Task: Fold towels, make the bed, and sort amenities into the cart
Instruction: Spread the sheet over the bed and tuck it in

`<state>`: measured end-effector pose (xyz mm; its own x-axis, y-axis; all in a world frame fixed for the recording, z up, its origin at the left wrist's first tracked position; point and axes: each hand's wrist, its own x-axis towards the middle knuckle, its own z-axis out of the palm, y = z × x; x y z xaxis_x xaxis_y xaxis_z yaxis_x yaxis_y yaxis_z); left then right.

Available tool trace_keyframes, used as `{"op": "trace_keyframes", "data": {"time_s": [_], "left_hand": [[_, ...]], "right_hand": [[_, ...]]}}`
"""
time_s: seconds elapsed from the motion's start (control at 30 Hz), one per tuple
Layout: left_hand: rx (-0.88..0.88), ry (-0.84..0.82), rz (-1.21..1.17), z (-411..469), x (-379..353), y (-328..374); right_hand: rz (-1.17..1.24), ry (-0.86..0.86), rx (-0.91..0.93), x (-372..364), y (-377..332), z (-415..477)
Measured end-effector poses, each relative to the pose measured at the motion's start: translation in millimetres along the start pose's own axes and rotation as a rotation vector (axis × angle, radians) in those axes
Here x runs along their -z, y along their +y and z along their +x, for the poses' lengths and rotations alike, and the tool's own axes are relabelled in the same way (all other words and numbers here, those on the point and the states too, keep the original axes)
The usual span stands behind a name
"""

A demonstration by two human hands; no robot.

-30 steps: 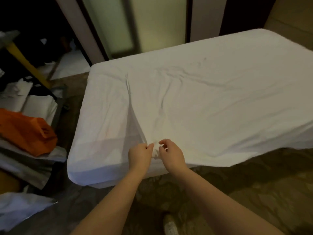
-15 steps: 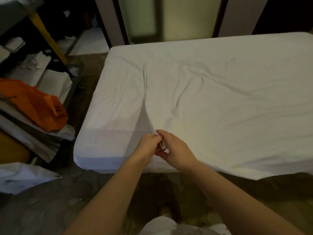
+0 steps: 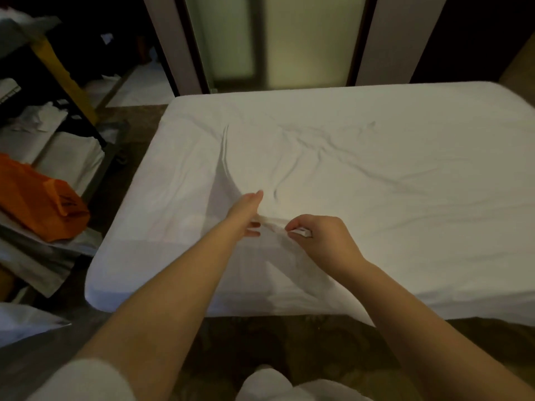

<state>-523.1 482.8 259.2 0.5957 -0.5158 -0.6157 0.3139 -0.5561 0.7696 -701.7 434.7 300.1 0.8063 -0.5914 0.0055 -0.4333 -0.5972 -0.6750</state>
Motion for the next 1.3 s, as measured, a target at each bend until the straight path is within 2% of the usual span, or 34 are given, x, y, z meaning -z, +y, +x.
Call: {"op": "trace_keyframes", "data": {"time_s": [0.1, 0.33, 0.4, 0.53, 0.63, 0.73, 0.97, 1.07, 1.3], "left_hand": [[0.060, -0.064, -0.014, 43, -18, 28], [0.282, 0.003, -0.013, 138, -52, 53], [0.291, 0.024, -0.033, 163, -62, 61], [0.147, 0.072, -0.094, 199, -96, 99], [0.000, -0.026, -0.041, 210, -134, 136], [-0.028, -0.096, -0.082, 213, -188, 167], [-0.197, -0.225, -0.012, 196, -358, 203], [-0.228, -0.216, -0.003, 167, -440, 220], [-0.484, -0.258, 0.180, 109, -619, 244]], "right_hand": [[-0.017, 0.016, -0.025, 26, 13, 6], [0.035, 0.038, -0.176, 95, 46, 39], [0.047, 0.069, -0.225, 115, 60, 45], [0.061, 0.174, -0.311, 146, 96, 50], [0.098, 0.264, -0.377, 161, 124, 44], [0.141, 0.368, -0.431, 182, 154, 29], [0.192, 0.554, -0.512, 259, 255, -32], [0.203, 0.583, -0.545, 297, 306, -67], [0.264, 0.724, -0.663, 397, 416, -142]]}}
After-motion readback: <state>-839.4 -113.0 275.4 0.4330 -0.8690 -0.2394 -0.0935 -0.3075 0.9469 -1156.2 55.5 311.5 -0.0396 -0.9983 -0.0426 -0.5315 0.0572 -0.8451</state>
